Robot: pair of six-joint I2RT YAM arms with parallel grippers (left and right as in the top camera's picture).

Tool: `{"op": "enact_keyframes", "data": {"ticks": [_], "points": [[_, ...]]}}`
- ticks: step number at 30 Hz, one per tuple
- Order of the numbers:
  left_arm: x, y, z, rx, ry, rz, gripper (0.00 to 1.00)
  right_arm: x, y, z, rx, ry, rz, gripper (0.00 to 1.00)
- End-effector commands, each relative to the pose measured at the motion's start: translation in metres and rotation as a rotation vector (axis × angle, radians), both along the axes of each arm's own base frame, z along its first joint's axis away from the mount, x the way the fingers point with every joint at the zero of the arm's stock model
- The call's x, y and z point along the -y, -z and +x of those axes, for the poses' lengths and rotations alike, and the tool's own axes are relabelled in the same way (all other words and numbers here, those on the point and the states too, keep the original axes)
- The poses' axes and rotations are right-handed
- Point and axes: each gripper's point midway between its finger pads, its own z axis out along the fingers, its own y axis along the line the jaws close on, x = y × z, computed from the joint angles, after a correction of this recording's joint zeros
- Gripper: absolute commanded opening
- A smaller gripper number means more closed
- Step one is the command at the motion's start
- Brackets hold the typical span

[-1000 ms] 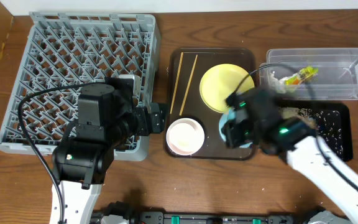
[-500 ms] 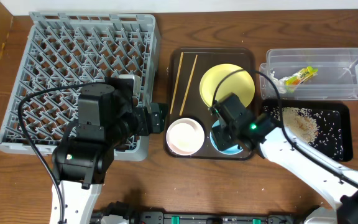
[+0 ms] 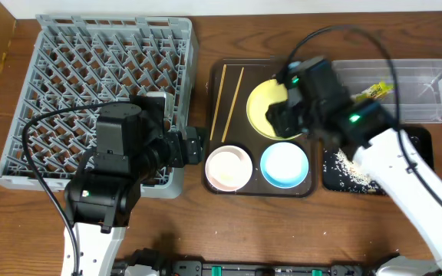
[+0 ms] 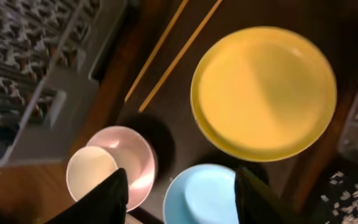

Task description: Sort waste into correct bins and load items into the dishwasher

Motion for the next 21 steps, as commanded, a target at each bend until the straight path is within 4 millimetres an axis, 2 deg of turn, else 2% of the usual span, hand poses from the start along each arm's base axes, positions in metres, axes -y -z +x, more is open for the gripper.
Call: {"op": "enact_keyframes", "data": {"ticks": [1,6,11,13,14,16,19,21], "points": [[0.004,-0.008,0.000,0.016,0.014,-0.014,0.98,-0.007,-0.023,-0.005,0.036,-0.106,0.066,0.57],[0.004,-0.008,0.000,0.016,0.014,-0.014,0.98,-0.007,-0.035,-0.016,0.079,-0.164,0.048,0.53],[0.004,-0.008,0.000,0.016,0.014,-0.014,0.98,-0.006,-0.016,-0.029,0.017,-0.166,-0.017,0.55],[0.004,-0.009,0.000,0.017,0.014,-0.015,0.98,-0.010,-0.009,-0.033,-0.018,-0.163,-0.009,0.48],[0.004,-0.008,-0.001,0.014,0.017,-0.018,0.98,-0.019,-0.002,-0.039,-0.062,-0.163,0.015,0.42],[0.004,-0.001,-0.008,-0.030,0.019,-0.014,0.98,-0.033,0.018,-0.048,-0.136,-0.166,0.006,0.41],[0.003,0.005,-0.013,-0.062,0.019,-0.009,0.98,-0.050,0.046,-0.058,-0.211,-0.194,-0.030,0.53],[0.002,0.011,-0.018,-0.094,0.019,-0.004,0.98,-0.063,0.068,-0.065,-0.255,-0.230,-0.063,0.54]]}}
